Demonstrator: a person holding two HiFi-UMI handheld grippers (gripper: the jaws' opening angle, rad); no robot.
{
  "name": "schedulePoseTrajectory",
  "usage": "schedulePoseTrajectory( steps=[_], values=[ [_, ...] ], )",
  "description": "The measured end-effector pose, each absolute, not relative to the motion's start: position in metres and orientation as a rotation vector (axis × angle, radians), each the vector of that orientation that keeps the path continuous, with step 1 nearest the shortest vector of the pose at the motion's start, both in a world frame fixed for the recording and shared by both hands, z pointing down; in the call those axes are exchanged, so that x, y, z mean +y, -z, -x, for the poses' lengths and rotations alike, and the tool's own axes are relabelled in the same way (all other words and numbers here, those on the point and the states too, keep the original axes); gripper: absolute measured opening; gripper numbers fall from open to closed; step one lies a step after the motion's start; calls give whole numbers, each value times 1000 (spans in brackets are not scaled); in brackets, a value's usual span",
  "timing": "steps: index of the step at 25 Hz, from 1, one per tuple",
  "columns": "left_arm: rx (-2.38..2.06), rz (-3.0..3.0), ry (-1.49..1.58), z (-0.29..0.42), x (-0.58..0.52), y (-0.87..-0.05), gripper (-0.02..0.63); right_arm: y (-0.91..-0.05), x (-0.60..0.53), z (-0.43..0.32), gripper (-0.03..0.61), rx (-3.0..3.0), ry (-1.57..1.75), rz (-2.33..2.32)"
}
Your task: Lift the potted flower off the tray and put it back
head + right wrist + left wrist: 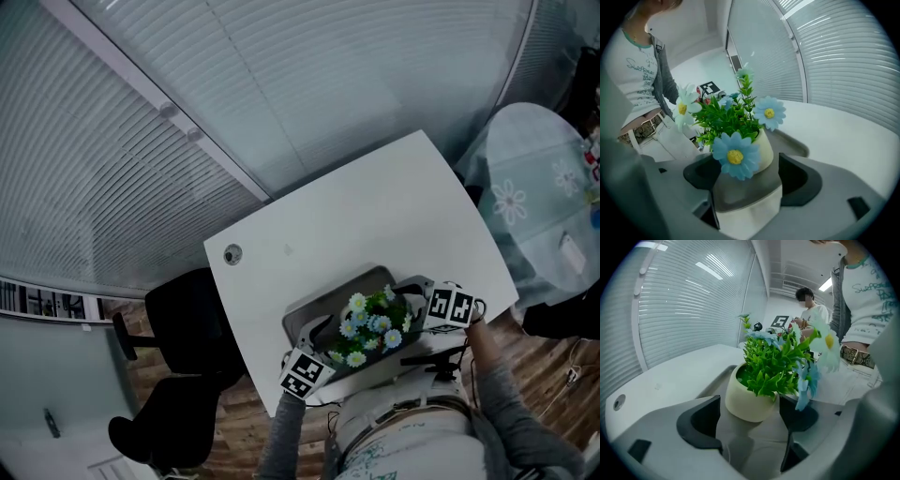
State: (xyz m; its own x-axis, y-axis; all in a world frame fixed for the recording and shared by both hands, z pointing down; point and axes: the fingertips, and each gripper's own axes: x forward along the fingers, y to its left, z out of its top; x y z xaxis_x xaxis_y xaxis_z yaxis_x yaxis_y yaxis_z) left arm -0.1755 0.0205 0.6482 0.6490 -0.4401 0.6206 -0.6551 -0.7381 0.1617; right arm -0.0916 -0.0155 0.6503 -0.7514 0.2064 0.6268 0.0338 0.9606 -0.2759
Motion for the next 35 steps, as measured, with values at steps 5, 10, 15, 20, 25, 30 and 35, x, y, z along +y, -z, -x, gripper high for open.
schedulePoseTrajectory(
  steps=[5,10,15,20,25,30,35],
  values=[
    [-933,-2470,-778,178,23,-649,405,-648,-15,85,359,-2459,-282,66],
    [-940,-2473,-769,179,33,-650,405,-652,-4,81,359,-2443,-319,40],
    [-961,-2468,-779,185,40,-647,403,-653,7,77,359,-2416,-344,17],
    [-970,-2471,-760,189,42,-641,403,-650,1,75,359,-2424,-345,-43],
    [-975,-2468,-773,192,49,-641,390,-647,-2,74,357,-2425,-360,-88],
    [-994,-2457,-766,197,53,-642,349,-649,-3,70,347,-2402,-359,-111],
    [-1057,-2462,-745,201,56,-638,195,-647,-5,65,103,-2394,-324,-210]
  ],
)
